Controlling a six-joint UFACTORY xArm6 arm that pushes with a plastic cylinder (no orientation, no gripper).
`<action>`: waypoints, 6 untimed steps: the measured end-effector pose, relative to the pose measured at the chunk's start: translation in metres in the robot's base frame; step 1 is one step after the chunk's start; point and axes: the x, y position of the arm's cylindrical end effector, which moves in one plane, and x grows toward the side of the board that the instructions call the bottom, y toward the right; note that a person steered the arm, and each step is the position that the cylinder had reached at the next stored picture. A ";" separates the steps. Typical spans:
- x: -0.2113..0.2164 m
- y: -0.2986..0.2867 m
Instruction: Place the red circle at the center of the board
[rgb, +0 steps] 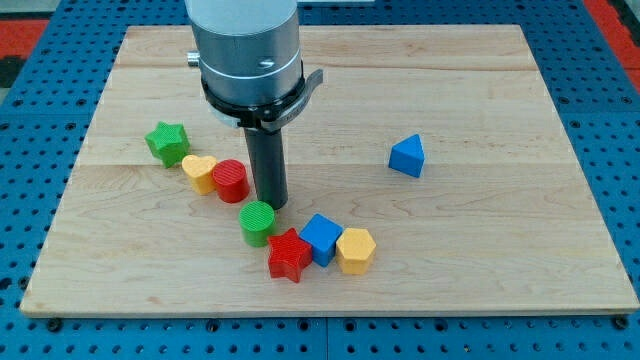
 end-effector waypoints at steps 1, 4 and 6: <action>-0.005 -0.021; -0.005 -0.136; -0.020 -0.092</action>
